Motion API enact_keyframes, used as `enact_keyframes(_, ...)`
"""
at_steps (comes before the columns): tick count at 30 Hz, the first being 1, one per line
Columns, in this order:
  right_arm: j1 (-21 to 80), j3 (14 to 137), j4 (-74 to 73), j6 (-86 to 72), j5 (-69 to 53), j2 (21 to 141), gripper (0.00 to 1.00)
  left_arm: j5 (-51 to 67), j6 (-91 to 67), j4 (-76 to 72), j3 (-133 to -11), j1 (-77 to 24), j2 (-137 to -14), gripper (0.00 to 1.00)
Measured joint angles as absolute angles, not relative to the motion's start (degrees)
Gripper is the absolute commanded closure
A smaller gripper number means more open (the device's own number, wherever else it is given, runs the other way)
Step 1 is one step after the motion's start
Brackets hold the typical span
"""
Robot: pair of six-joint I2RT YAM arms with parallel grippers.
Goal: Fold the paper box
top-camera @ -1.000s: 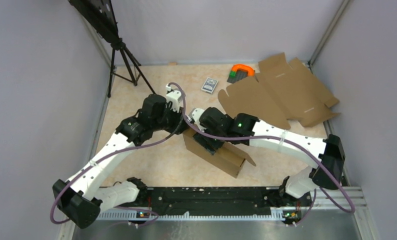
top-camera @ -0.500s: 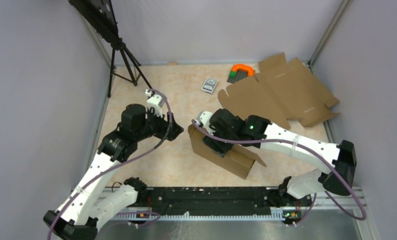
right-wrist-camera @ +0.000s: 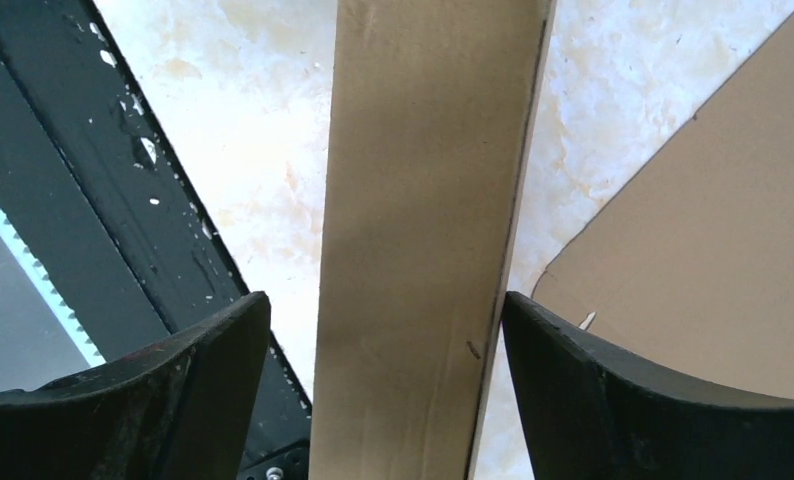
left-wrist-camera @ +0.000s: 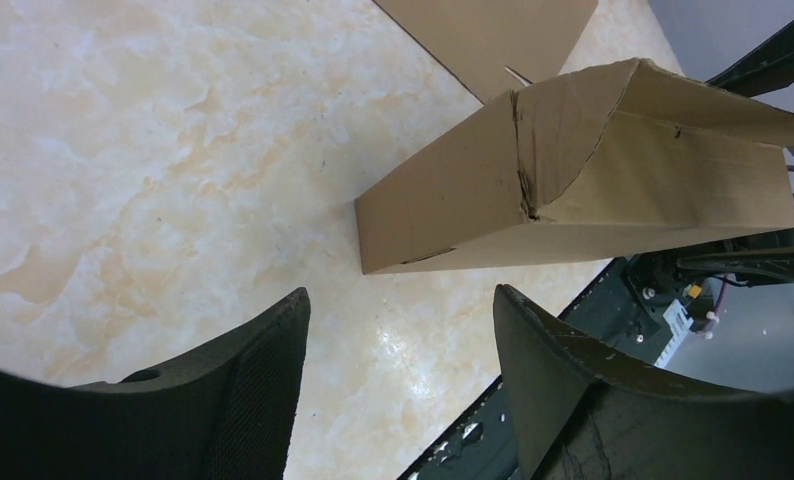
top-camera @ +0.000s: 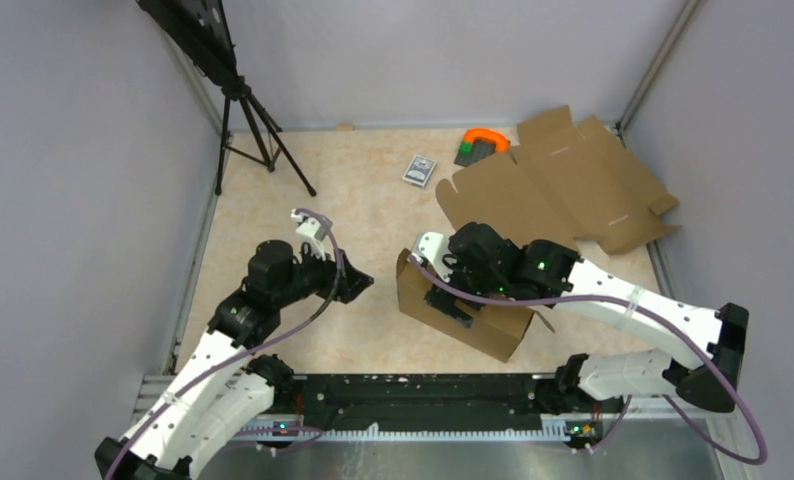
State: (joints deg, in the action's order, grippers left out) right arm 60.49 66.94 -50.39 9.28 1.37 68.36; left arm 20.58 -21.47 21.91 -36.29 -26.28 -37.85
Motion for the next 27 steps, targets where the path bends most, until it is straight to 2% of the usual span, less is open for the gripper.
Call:
enact_keyframes(12, 60.2, 72.7, -51.0, 5.8, 2.8, 75.9, 0.11, 23.0, -23.2, 14.2, -35.1, -26.3, -40.7, 0.33)
enact_keyframes(22, 59.8, 77.7, -51.0, 0.7, 4.6, 76.9, 0.08, 24.4, -22.8, 11.9, -40.6, -27.3, -47.2, 0.4)
enact_keyframes(25, 59.4, 77.9, -50.8, -1.2, 5.2, 76.9, 0.1, 24.6, -22.7, 12.0, -41.3, -28.6, -48.4, 0.43)
enact_keyframes(27, 59.2, 78.7, -50.5, -2.1, 5.6, 76.9, 0.15, 24.6, -22.6, 11.9, -41.7, -29.1, -48.9, 0.43)
